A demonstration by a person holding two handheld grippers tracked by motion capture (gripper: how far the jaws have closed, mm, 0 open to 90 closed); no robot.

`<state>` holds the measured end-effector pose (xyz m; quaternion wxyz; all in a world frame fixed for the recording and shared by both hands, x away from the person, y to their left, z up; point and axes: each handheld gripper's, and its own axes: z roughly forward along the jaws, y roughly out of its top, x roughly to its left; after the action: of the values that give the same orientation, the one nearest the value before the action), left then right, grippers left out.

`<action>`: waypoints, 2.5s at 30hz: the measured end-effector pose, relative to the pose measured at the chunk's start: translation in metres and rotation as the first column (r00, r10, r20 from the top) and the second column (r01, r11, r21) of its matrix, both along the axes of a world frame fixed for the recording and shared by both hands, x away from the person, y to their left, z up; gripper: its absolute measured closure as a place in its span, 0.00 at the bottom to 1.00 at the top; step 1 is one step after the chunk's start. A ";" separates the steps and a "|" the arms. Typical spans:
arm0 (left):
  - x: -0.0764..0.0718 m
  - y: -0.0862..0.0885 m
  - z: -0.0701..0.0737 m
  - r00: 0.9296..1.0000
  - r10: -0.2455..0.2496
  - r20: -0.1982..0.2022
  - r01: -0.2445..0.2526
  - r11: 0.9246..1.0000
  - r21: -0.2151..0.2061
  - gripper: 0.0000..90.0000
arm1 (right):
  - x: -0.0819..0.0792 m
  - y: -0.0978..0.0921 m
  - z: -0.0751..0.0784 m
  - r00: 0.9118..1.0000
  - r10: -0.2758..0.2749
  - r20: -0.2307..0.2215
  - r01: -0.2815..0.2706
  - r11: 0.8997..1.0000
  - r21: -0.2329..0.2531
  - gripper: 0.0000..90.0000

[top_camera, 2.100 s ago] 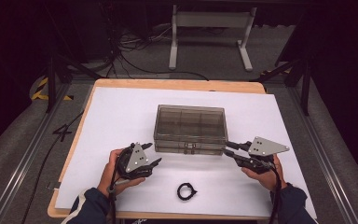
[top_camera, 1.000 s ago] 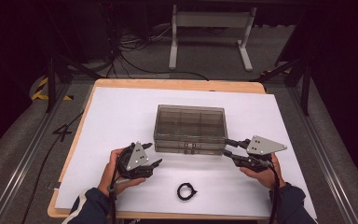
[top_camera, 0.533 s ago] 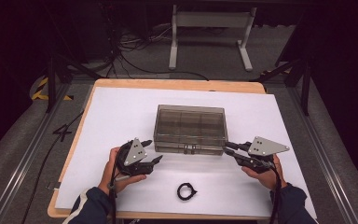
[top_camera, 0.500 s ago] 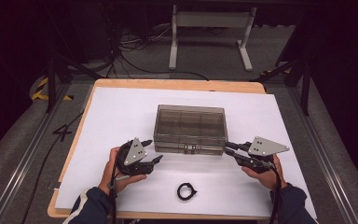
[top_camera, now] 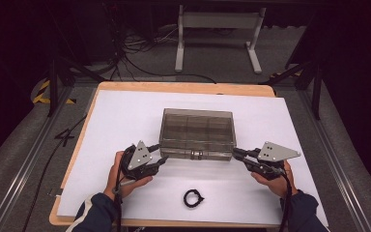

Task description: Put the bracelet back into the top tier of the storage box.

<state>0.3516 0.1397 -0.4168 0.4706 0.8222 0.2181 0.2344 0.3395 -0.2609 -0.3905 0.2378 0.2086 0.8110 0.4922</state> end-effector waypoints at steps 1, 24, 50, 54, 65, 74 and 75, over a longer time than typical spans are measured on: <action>0.000 0.000 0.000 1.000 0.003 -0.001 -0.003 1.000 -0.005 0.62 | 0.000 0.000 0.000 1.000 -0.002 -0.001 0.002 1.000 0.000 0.93; 0.006 0.008 0.000 1.000 0.003 -0.029 -0.003 1.000 -0.022 0.87 | 0.001 -0.006 -0.008 0.999 -0.008 -0.034 0.009 1.000 0.010 0.96; -0.012 0.016 0.003 0.997 -0.070 -0.027 0.070 0.997 0.016 0.90 | -0.015 -0.006 -0.006 0.999 0.038 -0.037 -0.039 0.999 -0.021 0.96; -0.015 0.017 0.002 0.997 -0.073 -0.038 0.074 0.997 0.008 0.90 | -0.018 -0.006 -0.006 0.998 0.045 -0.042 -0.046 0.999 -0.023 0.96; -0.021 0.017 0.002 0.996 -0.087 -0.033 0.088 0.996 0.018 0.91 | -0.023 -0.006 -0.006 0.998 0.047 -0.040 -0.049 0.998 -0.030 0.96; -0.024 0.016 0.002 0.995 -0.094 -0.028 0.094 0.995 0.030 0.91 | -0.026 -0.007 -0.004 0.998 0.048 -0.038 -0.049 0.998 -0.046 0.96; -0.024 0.016 0.002 0.995 -0.095 -0.027 0.096 0.995 0.032 0.91 | -0.026 -0.007 -0.004 0.998 0.048 -0.039 -0.050 0.998 -0.046 0.96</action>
<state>0.3274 0.1553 -0.4144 0.4647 0.8424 0.1806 0.2045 0.3132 -0.2684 -0.3949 0.2148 0.1922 0.8315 0.4748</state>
